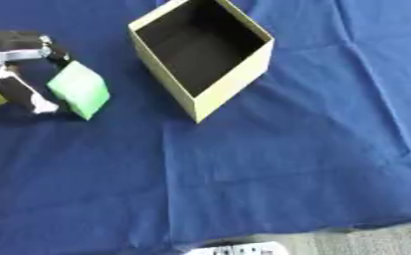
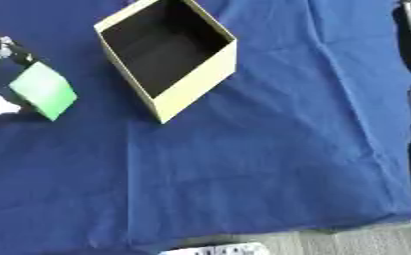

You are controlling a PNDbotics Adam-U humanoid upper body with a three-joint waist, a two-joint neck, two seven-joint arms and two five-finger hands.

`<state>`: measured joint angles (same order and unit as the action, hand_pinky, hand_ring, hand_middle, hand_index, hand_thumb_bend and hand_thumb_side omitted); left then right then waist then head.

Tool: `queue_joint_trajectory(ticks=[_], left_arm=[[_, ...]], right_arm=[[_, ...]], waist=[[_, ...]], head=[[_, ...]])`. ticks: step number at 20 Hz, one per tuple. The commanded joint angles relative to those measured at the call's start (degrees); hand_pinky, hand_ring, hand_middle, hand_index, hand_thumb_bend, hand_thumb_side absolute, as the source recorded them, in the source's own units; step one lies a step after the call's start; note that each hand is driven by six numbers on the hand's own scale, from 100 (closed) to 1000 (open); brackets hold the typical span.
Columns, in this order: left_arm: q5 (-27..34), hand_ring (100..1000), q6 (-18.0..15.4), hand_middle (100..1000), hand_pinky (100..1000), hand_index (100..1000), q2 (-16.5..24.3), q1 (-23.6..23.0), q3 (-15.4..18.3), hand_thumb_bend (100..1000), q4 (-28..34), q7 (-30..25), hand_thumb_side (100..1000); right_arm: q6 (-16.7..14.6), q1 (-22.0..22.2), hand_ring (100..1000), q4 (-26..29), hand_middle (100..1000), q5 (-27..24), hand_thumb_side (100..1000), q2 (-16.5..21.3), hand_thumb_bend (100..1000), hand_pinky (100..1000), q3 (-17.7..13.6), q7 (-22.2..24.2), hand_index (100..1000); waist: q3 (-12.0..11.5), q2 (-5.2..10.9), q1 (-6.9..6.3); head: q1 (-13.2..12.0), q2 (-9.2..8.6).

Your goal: Pick up objects on the table and place them in the box.

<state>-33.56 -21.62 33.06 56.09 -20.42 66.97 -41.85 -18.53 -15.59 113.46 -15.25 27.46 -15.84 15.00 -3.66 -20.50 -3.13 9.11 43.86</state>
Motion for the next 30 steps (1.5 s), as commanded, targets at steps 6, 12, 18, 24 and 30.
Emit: queue_joint_trajectory(ticks=[6, 12, 18, 24, 30], left_arm=[[3.48, 601, -6.31, 469, 715, 634, -0.06, 2.71, 3.39, 100, 8.04, -10.12, 171], [4.50, 581, -4.41, 450, 704, 609, -1.05, 3.99, 4.56, 100, 11.57, -10.12, 165], [4.85, 581, -3.15, 450, 702, 610, -3.59, 6.97, 5.37, 100, 13.20, -10.12, 155], [3.64, 579, -2.07, 452, 699, 612, -7.70, 11.16, 6.77, 100, 10.79, -10.12, 145], [1.15, 581, -0.01, 453, 699, 619, -12.08, 13.93, 9.00, 100, 7.28, -10.09, 140]], right_arm=[[-0.03, -0.16, 756, 1.13, 498, -0.54, 609, 1.26, 100, 877, -0.34, -0.02, 722], [-0.07, -0.06, 756, 1.13, 498, -0.55, 608, 1.24, 100, 877, -0.43, -0.11, 722], [-0.08, 0.21, 756, 1.13, 498, -0.55, 607, 1.25, 100, 877, -0.47, -0.14, 722], [0.05, 0.33, 756, 1.13, 499, -0.72, 605, 1.17, 100, 878, -0.34, -0.04, 723], [0.04, -0.30, 757, 1.13, 500, -1.27, 603, 0.89, 100, 878, 0.08, 0.38, 723]], waist=[[-0.19, 1.36, 0.11], [-0.24, 1.42, 0.11], [-0.37, 1.64, 0.10], [-0.23, 2.13, -0.11], [0.74, 2.20, -0.12]], head=[[0.33, 0.25], [0.55, 0.25], [1.00, 0.25], [1.32, 0.25], [0.51, 0.25]])
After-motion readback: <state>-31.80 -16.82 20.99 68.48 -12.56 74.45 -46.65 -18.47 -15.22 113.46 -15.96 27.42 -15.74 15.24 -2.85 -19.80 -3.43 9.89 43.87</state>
